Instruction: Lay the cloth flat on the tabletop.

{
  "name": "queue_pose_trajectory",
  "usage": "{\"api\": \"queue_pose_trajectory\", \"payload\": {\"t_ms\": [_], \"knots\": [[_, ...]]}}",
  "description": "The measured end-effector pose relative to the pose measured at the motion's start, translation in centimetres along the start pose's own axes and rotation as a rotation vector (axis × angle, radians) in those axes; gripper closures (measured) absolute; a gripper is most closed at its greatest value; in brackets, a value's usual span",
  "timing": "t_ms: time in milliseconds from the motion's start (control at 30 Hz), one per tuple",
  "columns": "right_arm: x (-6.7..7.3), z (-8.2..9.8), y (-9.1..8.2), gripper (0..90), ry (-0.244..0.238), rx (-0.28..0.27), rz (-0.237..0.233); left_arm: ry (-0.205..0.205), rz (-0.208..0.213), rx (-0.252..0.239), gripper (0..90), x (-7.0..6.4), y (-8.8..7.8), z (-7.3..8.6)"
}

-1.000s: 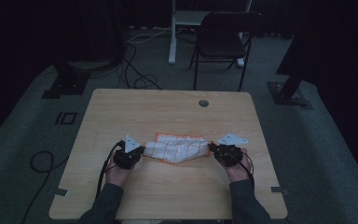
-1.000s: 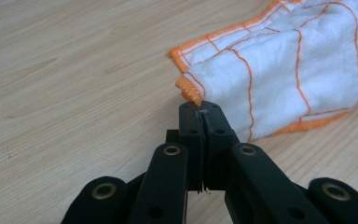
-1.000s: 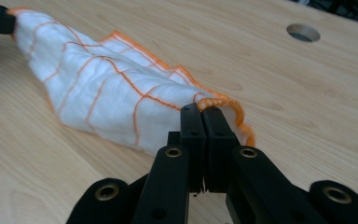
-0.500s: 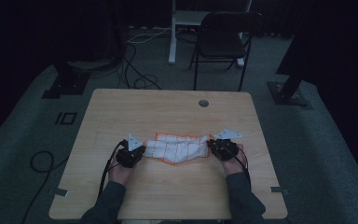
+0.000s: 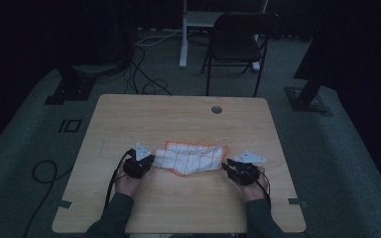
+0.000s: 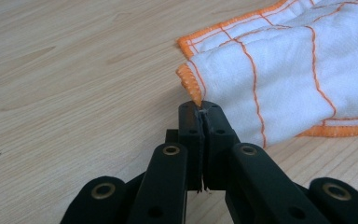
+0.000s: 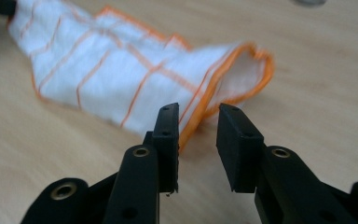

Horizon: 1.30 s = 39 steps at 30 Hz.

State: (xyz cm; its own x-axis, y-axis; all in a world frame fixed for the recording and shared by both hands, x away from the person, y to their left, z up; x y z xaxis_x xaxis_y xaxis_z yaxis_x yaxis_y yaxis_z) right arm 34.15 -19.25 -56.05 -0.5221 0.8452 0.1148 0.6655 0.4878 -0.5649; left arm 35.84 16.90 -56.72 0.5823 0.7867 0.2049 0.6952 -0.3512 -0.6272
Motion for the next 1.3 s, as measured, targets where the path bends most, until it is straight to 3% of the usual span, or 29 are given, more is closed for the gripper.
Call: {"api": "queue_pose_trajectory", "payload": {"t_ms": [167,367,500,567,700,1000,1200,1300], "knots": [[0.4,1.5,1.2,64.3,-0.008,0.057,-0.023,0.000,0.001,-0.003,88.9,0.0,-0.1,0.0],[0.4,1.8,2.5,64.0,0.006,0.094,-0.028,0.000,0.004,-0.008,88.9,0.0,-0.2,0.0],[0.5,1.8,2.7,78.6,0.008,0.090,-0.034,0.000,0.002,-0.010,88.9,-0.1,-0.3,0.0],[0.7,1.7,2.4,84.5,-0.006,0.081,-0.029,0.003,0.003,-0.011,88.9,-0.1,-0.4,0.0],[1.0,1.2,1.4,87.6,-0.020,0.043,-0.011,-0.001,0.004,-0.022,88.9,-0.2,-0.7,0.0],[1.9,-0.1,-1.4,88.5,-0.049,-0.030,-0.012,-0.004,0.024,-0.058,88.9,-1.1,-2.2,0.2],[2.7,0.0,-2.8,88.5,-0.048,-0.045,-0.025,-0.011,0.057,-0.079,88.9,-1.9,-3.8,0.4],[2.8,0.1,-3.1,88.5,-0.046,-0.046,-0.027,-0.011,0.057,-0.079,88.9,-1.9,-3.8,0.4]]}}
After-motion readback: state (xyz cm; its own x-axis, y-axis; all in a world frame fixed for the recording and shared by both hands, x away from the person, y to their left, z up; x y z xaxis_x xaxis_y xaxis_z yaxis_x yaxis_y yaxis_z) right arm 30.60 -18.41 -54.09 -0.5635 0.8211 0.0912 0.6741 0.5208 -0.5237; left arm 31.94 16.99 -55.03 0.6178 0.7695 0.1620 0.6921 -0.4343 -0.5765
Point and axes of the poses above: each handheld gripper's, and its own axes: y roughly forward along the jaws, z roughly out of its underside, x roughly to its left, the point moved 2 cm from there along y, roughly forward along the jaws, and after that the axes turned 7 degrees about y, right-handed, at the moved point
